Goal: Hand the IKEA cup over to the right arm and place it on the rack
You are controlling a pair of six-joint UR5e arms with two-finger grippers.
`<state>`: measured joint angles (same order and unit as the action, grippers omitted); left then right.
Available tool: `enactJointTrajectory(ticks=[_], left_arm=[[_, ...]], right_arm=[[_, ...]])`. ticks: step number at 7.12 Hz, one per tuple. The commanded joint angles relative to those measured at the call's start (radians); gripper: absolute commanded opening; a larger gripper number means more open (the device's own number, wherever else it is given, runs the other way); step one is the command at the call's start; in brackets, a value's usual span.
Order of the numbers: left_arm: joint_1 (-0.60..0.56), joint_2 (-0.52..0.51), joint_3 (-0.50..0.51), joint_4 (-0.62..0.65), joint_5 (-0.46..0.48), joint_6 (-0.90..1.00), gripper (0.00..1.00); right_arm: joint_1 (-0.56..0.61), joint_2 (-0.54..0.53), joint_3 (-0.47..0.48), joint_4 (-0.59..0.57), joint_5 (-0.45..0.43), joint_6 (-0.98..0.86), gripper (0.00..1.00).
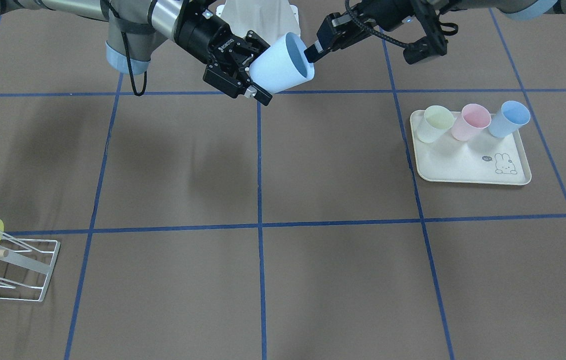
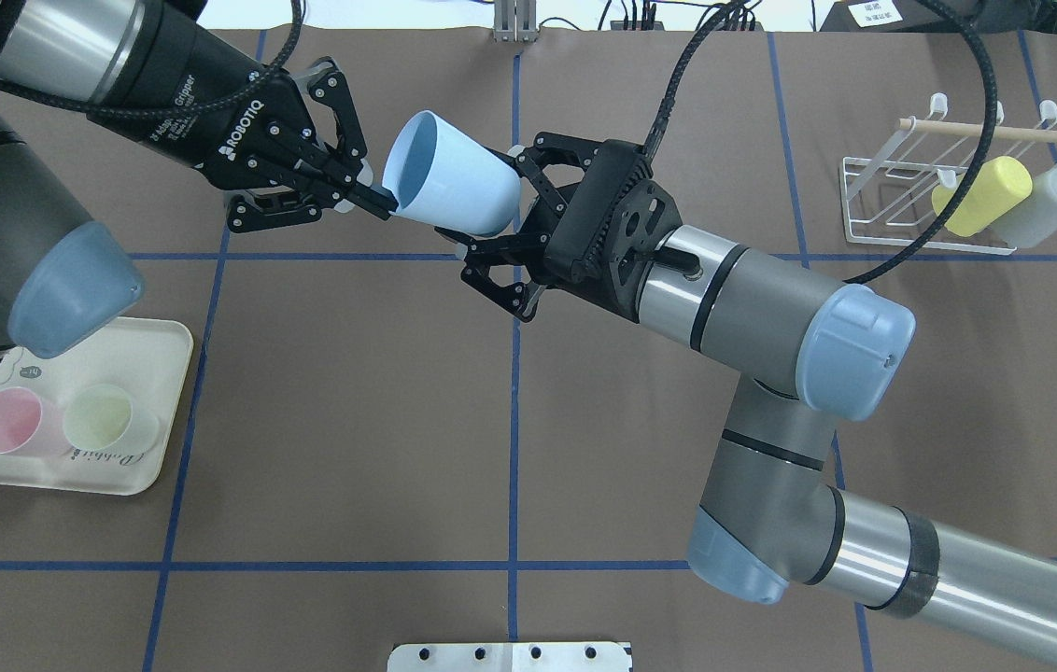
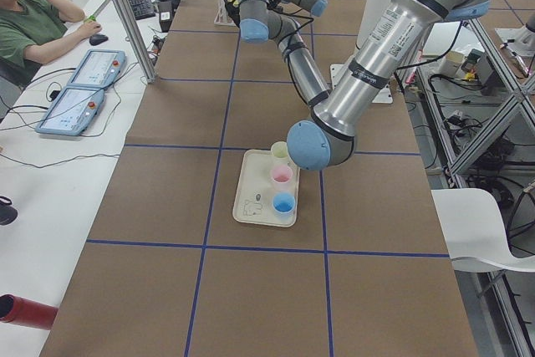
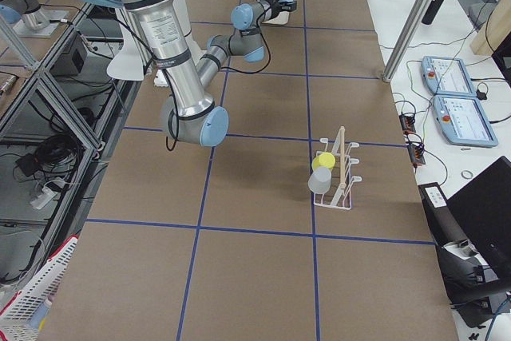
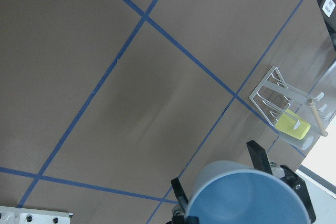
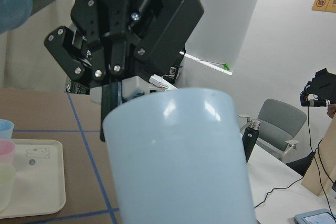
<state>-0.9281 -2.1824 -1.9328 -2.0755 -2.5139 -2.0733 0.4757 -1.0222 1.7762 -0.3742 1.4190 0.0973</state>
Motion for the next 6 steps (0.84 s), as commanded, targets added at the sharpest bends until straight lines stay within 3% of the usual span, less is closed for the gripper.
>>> enactJointTrajectory(ticks=[1, 3, 4, 5, 6], left_arm=[[0.000, -0.005, 0.002, 0.002, 0.001, -0.002, 0.00], [0.000, -0.005, 0.000, 0.000, 0.001, -0.001, 0.00], [0.000, -0.008, 0.000, 0.000, 0.001, -0.001, 0.21], [0.000, -0.013, 0.002, 0.000, 0.001, 0.004, 0.75], [0.000, -0.014, 0.000, 0.000, 0.000, 0.007, 1.00]], right_arm=[[-0.006, -0.006, 0.002, 0.000, -0.003, -0.005, 0.72], [-0.011, -0.009, 0.002, -0.002, -0.011, -0.007, 0.71], [-0.012, -0.012, 0.000, -0.002, -0.020, -0.007, 0.67], [-0.012, -0.013, 0.000, -0.002, -0.022, -0.007, 0.65], [-0.014, -0.015, 0.000, -0.002, -0.022, -0.007, 0.64]])
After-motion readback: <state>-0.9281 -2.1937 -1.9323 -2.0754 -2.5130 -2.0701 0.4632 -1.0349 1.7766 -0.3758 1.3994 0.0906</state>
